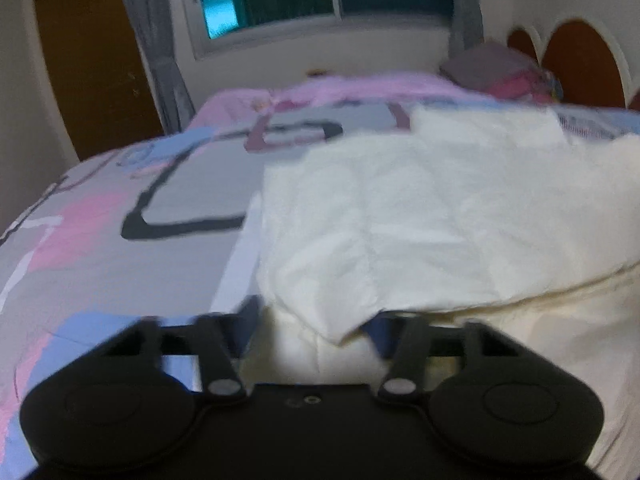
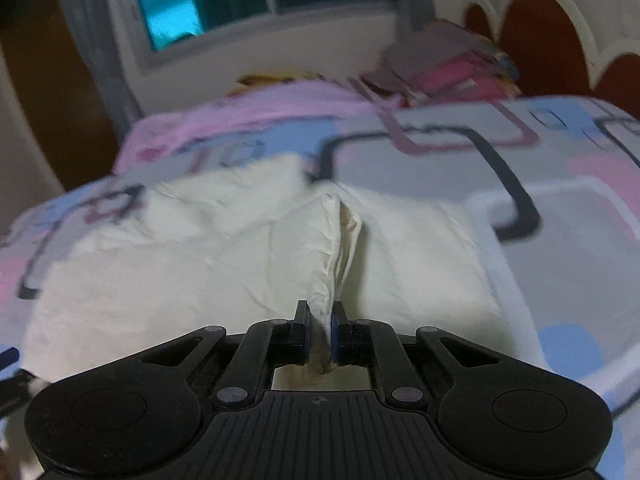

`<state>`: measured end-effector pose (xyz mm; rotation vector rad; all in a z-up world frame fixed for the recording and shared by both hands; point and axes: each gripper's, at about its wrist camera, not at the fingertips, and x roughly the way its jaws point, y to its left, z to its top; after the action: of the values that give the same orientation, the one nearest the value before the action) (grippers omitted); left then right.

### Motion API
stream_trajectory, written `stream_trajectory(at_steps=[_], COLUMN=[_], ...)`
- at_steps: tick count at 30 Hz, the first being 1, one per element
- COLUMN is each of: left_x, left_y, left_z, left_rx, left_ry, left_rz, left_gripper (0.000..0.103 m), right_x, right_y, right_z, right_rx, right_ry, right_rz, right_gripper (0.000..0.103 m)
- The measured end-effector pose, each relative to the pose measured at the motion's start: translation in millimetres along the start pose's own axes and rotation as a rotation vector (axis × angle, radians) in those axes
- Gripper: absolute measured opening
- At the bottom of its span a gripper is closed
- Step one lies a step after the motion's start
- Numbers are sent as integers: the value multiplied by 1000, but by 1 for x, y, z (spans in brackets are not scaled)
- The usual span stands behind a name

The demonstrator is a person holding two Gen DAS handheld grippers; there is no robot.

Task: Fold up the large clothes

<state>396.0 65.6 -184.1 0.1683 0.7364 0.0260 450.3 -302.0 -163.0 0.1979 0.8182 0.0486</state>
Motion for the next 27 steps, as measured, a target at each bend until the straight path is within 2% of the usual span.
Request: stream_trajectory(at_steps=[2, 5, 7, 8, 9, 10, 11, 16, 18, 20, 27], left_x=[5, 0, -12, -18, -26, -33, -39, -36, -26, -14, 25], left_y=[-2, 4, 15, 19, 25, 31, 35, 40, 34, 25, -3], left_z=[-4, -3, -1, 0, 1, 1, 3, 27, 40, 51, 74], left_rx=[2, -9, -43, -50, -69, -100, -125, -244, -262, -256, -212], left_ry=[19, 38, 31, 23, 11, -1, -11, -24, -24, -24, -34], left_rz=[-7, -39, -83, -85, -93, -105, -113, -140, -149, -156, -126], left_gripper=[43, 42, 48, 55, 66, 70, 73, 72, 72, 71, 71], right_x=[15, 16, 7, 0, -8, -13, -19, -22, -14, -7, 27], right_y=[4, 10, 11, 9, 8, 6, 7, 25, 35, 46, 73], right_z=[-9, -13, -10, -11, -10, -8, -6, 11, 16, 18, 24], right_rx=[-46, -86, -89, -80, -70, -64, -67, -88, -98, -104, -197], right_ry=[31, 15, -16, -39, -68, -96, -130, -215, -217, -213, -225], right_rz=[-36, -75, -74, -69, -67, -65, -69, -46, -33, -15, -38], right_gripper=[9, 10, 14, 27, 34, 55, 62, 61, 55, 51, 51])
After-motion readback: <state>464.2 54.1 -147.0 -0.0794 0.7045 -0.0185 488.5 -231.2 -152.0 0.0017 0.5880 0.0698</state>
